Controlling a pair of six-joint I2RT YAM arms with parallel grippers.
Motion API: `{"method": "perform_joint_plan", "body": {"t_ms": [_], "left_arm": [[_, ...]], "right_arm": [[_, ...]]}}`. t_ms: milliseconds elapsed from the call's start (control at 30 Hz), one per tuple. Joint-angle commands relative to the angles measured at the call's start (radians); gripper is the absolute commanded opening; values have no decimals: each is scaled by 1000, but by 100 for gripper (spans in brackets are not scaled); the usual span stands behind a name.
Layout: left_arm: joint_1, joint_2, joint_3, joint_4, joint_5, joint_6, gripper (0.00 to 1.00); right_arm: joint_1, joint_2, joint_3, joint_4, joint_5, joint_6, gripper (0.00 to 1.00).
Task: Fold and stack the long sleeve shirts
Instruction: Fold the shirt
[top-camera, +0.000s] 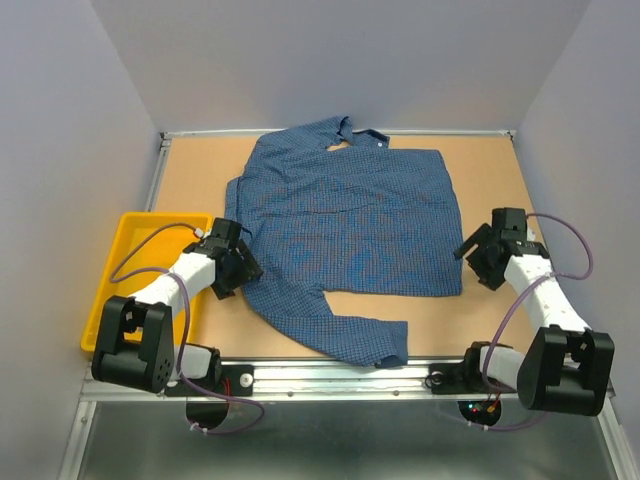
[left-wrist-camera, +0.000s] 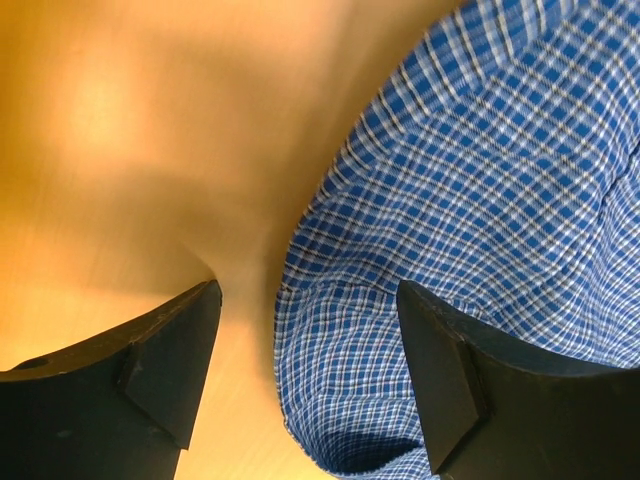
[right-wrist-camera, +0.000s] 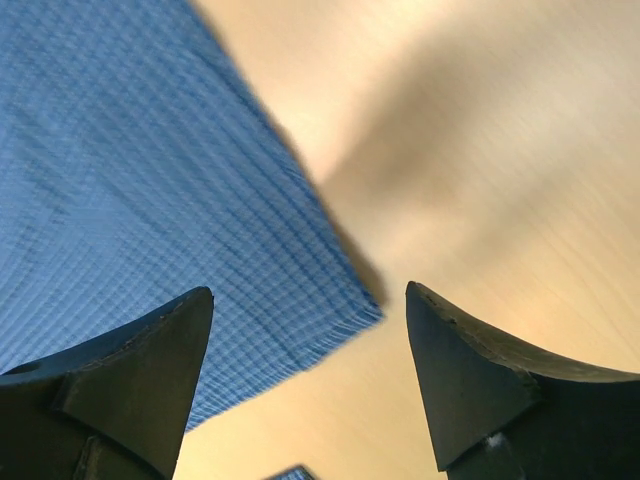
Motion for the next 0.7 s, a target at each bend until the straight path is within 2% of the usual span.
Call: {"method": "perform_joint_plan", "body": {"t_ms": [0, 167, 333, 500, 667], "left_arm": [[28, 11, -17, 10, 2, -14, 81], [37, 25, -22, 31, 26, 3, 76], [37, 48, -49, 86, 112, 8, 69], [37, 60, -63, 116, 137, 14, 67], [36, 72, -75, 133, 152, 15, 64]], "right_arm": [[-40, -44, -70, -48, -41, 61, 82], [-40, -23, -115, -39, -85, 75, 81], [-40, -1, -188, 46, -203, 110, 77], [-40, -3, -251, 120, -225, 131, 72], [-40, 12, -260, 151, -175, 136, 65]]}}
